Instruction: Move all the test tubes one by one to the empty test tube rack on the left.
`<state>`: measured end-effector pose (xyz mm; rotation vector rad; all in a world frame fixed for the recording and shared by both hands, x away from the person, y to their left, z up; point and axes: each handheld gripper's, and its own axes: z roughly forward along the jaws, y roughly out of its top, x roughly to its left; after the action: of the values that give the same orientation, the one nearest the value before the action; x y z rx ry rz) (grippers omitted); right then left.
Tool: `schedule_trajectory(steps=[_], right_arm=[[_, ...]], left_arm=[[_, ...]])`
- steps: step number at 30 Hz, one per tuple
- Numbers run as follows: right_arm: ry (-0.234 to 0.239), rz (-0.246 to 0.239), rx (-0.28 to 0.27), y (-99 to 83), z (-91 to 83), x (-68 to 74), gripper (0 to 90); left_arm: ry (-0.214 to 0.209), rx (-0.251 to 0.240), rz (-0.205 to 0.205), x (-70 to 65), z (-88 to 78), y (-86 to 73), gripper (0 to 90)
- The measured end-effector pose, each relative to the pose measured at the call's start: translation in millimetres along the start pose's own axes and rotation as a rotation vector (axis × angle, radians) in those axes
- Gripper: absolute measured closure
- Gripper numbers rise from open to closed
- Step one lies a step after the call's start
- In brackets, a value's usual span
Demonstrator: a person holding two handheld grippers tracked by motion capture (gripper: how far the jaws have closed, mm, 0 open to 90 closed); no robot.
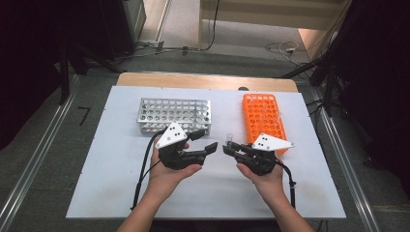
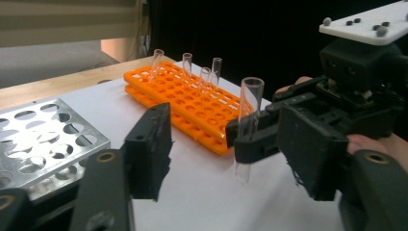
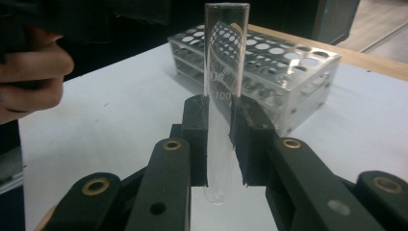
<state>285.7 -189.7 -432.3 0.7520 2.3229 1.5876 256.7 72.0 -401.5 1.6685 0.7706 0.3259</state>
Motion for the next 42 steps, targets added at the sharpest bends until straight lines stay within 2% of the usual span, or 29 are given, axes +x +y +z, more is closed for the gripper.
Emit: schedule_trajectory(steps=[3, 9, 16, 23, 33, 36, 37, 38, 41, 42], right_arm=[[0.015, -0.018, 0.008, 0.0, 5.0, 7.8, 74.4], [0.046, -0.046, 0.015, 0.9, 10.8, 21.1, 74.4], [0.062, -0.078, 0.021, 2.6, 13.5, 31.1, 74.4], [0.068, -0.081, 0.024, 2.8, 14.1, 33.4, 74.4], [0.064, -0.080, 0.026, 2.2, 15.0, 32.6, 74.3], [0.085, -0.073, 0.020, 1.7, 16.3, 30.0, 73.5], [0.095, -0.065, 0.019, 1.3, 16.5, 29.3, 70.8], [0.100, -0.061, 0.018, 1.0, 16.6, 28.5, 64.4], [0.102, -0.057, 0.025, 0.5, 16.0, 27.7, 46.2], [0.086, -0.056, 0.022, 0.3, 14.7, 27.6, 38.3]], left_arm=[[-0.006, 0.008, 0.013, -2.5, 0.5, -0.9, 46.9], [-0.020, 0.020, 0.028, -7.1, 3.8, -2.8, 54.2], [-0.041, 0.029, 0.038, -11.1, 5.7, -3.0, 63.7], [-0.057, 0.037, 0.047, -13.8, 6.9, -4.2, 74.2], [-0.063, 0.044, 0.025, -12.0, 8.0, -4.2, 75.7], [-0.065, 0.048, 0.019, -10.8, 7.9, -3.8, 75.8], [-0.067, 0.049, 0.015, -10.1, 8.0, -3.9, 75.9], [-0.051, 0.046, 0.013, -9.2, 7.1, -3.4, 76.0], [-0.045, 0.032, 0.009, -6.5, 4.6, -1.6, 76.0], [-0.037, 0.032, 0.012, -5.5, 3.9, -1.1, 76.0]])
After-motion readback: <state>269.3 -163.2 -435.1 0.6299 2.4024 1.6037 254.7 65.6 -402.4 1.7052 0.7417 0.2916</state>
